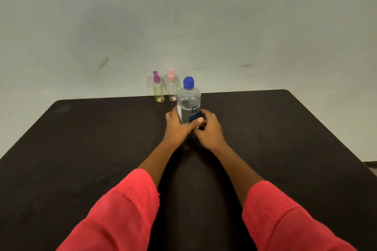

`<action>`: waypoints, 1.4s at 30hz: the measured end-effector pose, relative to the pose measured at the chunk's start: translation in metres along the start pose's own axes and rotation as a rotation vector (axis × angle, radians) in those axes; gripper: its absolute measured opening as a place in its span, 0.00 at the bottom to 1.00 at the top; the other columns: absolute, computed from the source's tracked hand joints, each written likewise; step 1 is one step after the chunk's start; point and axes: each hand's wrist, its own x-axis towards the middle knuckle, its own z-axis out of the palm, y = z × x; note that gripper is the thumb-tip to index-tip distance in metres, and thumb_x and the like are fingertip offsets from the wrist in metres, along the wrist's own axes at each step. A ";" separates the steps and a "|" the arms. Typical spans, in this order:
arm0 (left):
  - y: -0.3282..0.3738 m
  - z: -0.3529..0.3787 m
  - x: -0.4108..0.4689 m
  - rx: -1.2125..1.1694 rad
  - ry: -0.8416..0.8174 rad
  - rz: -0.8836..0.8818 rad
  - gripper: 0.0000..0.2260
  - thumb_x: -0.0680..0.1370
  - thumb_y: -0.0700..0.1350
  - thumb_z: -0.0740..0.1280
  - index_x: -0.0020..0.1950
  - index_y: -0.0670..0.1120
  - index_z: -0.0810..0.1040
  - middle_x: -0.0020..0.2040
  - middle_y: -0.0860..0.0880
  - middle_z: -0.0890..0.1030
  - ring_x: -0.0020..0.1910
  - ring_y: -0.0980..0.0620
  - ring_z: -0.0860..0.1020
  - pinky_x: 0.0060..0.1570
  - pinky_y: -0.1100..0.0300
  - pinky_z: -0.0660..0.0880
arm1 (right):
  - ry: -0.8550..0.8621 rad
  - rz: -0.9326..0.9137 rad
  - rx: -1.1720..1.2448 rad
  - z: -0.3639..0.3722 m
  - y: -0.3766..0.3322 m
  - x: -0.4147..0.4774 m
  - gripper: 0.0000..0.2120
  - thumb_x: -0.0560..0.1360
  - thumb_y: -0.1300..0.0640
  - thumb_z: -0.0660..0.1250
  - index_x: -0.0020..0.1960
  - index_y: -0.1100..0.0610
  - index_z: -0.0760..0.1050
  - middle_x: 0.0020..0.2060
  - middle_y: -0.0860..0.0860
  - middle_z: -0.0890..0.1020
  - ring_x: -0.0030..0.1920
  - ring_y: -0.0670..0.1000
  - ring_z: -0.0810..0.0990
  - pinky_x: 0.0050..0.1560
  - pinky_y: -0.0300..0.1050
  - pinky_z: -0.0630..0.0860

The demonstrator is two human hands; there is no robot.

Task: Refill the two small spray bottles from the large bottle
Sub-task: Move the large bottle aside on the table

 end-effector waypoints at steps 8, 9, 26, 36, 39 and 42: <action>-0.009 -0.055 -0.074 -0.116 0.219 0.010 0.29 0.66 0.39 0.78 0.63 0.47 0.70 0.54 0.51 0.80 0.52 0.56 0.80 0.45 0.64 0.78 | -0.168 -0.087 0.023 0.045 -0.025 -0.064 0.26 0.64 0.54 0.73 0.61 0.50 0.70 0.54 0.47 0.73 0.52 0.47 0.77 0.54 0.49 0.78; -0.010 -0.062 -0.081 -0.110 0.252 0.019 0.28 0.66 0.36 0.77 0.62 0.47 0.70 0.53 0.51 0.80 0.51 0.57 0.80 0.44 0.65 0.78 | -0.187 -0.100 0.025 0.052 -0.028 -0.069 0.26 0.64 0.54 0.73 0.60 0.49 0.70 0.54 0.47 0.73 0.52 0.47 0.77 0.54 0.50 0.78; 0.001 -0.095 -0.139 -0.052 0.803 0.128 0.34 0.65 0.44 0.79 0.66 0.50 0.66 0.54 0.55 0.76 0.51 0.56 0.78 0.53 0.60 0.74 | -0.383 -0.153 0.102 0.095 -0.049 -0.103 0.20 0.66 0.62 0.69 0.57 0.54 0.72 0.51 0.51 0.79 0.52 0.48 0.79 0.54 0.42 0.77; 0.000 -0.091 -0.133 -0.045 0.856 0.179 0.41 0.63 0.42 0.81 0.71 0.50 0.63 0.61 0.54 0.72 0.59 0.53 0.75 0.62 0.54 0.73 | 0.164 0.065 0.110 0.095 -0.041 -0.020 0.34 0.70 0.53 0.73 0.69 0.57 0.60 0.64 0.53 0.67 0.64 0.51 0.69 0.62 0.41 0.67; -0.002 -0.090 -0.128 -0.009 0.876 0.213 0.43 0.62 0.42 0.81 0.71 0.49 0.62 0.65 0.51 0.72 0.62 0.50 0.74 0.62 0.54 0.72 | 0.265 0.116 0.111 0.095 -0.040 0.014 0.42 0.67 0.49 0.75 0.72 0.58 0.56 0.67 0.55 0.65 0.66 0.54 0.68 0.65 0.47 0.68; -0.004 -0.090 -0.121 0.001 0.893 0.210 0.42 0.62 0.41 0.81 0.71 0.48 0.63 0.64 0.50 0.72 0.60 0.50 0.75 0.61 0.53 0.73 | 0.295 0.162 0.110 0.098 -0.040 0.045 0.47 0.65 0.49 0.77 0.74 0.59 0.53 0.69 0.57 0.62 0.68 0.57 0.65 0.67 0.50 0.66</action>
